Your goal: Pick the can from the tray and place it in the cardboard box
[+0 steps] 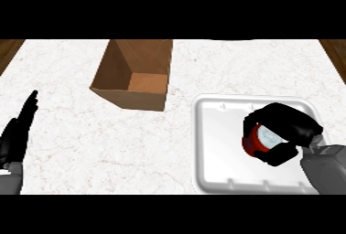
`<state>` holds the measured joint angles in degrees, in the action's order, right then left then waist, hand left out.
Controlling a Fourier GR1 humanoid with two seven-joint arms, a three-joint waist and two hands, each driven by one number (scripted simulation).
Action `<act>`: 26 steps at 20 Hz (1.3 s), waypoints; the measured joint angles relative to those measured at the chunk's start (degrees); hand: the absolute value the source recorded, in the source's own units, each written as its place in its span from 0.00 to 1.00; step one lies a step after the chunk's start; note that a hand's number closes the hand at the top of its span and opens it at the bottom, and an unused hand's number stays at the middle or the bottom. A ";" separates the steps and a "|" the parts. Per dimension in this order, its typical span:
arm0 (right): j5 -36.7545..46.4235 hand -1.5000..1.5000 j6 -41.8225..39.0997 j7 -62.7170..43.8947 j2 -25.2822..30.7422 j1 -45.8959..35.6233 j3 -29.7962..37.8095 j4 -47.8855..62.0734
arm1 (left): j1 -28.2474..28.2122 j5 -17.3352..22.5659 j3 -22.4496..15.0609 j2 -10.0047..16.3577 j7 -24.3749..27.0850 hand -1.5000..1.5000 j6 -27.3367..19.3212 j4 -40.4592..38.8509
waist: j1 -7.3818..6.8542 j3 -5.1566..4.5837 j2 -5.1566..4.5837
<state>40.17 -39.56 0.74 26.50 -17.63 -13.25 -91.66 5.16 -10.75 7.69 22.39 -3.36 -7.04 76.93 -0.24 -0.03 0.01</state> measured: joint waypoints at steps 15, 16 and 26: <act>9.73 1.00 20.63 19.79 -0.45 -19.04 3.83 24.32 | 3.67 -1.65 -0.92 -1.29 0.88 0.50 1.16 -1.51 | -3.60 0.18 -1.21; 9.78 1.00 21.92 21.96 -0.05 -21.20 4.59 27.13 | 3.77 -1.90 -1.19 -1.61 1.03 0.50 0.95 -1.69 | -3.80 0.19 -1.34; 5.23 1.00 32.51 40.38 -2.80 -37.89 12.16 45.52 | 4.81 -1.81 -0.63 -1.14 -0.31 0.50 1.60 -1.73 | -3.44 0.15 -1.14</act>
<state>45.41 -7.05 41.12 23.70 -55.51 -1.08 -46.15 9.97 -12.56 7.05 21.24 -3.67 -5.44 75.20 -3.68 0.11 -1.13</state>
